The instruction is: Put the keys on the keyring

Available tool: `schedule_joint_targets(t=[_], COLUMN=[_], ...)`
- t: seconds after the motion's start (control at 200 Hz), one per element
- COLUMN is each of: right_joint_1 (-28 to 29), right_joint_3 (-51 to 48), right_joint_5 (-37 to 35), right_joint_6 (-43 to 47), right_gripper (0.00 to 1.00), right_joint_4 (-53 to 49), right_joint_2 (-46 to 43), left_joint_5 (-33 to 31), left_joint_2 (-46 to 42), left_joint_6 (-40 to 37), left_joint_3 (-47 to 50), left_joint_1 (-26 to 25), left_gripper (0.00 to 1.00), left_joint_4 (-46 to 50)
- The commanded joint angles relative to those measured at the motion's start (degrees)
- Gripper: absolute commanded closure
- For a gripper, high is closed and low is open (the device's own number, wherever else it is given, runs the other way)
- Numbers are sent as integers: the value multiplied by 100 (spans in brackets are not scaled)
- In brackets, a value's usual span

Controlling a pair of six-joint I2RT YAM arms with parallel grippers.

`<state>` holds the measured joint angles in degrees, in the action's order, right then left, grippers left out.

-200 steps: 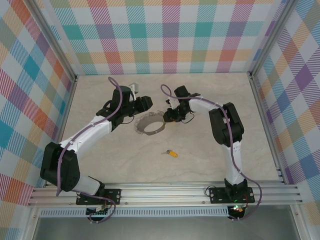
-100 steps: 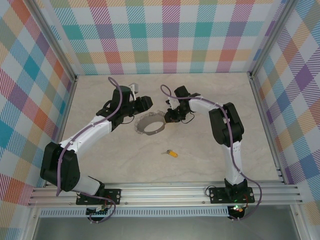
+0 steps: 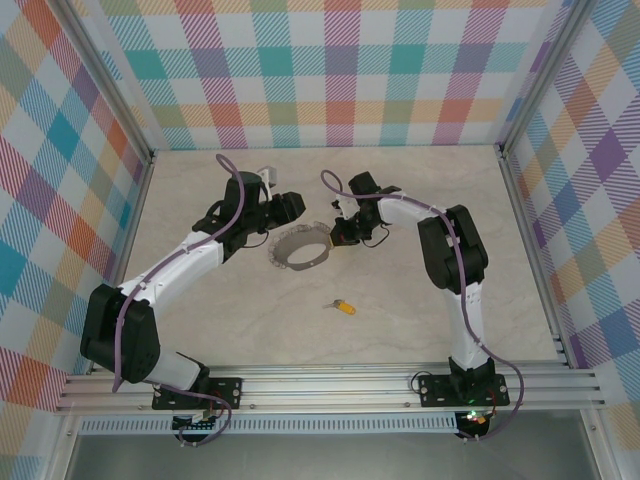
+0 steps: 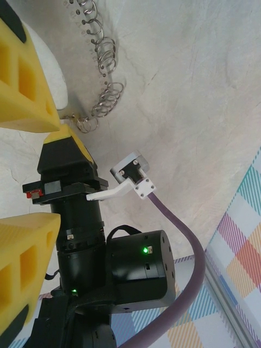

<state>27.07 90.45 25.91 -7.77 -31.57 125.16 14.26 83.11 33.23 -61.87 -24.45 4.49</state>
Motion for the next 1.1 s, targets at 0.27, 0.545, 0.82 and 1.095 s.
schedule_joint_targets(t=[0.27, 0.545, 0.82, 1.095], right_joint_1=[-4, -48, -211, -266], right_joint_3=[-475, -968, -994, -1001], right_joint_5=[138, 503, 1267, 1715], right_joint_6=[405, 660, 502, 90], right_gripper=[100, 100, 100, 100], right_joint_4=[878, 1603, 1739, 1892], right_joint_2=[-1590, -2987, -3614, -3771], left_joint_5=[-130, 922, 1756, 2792], left_joint_2=[324, 53, -66, -148], left_joint_6=[-341, -1032, -1228, -897], left_joint_3=[-876, -1041, -1077, -998], left_joint_1=[54, 89, 300, 327], left_gripper=[54, 59, 66, 73], left_joint_4=[1095, 565, -137, -1039])
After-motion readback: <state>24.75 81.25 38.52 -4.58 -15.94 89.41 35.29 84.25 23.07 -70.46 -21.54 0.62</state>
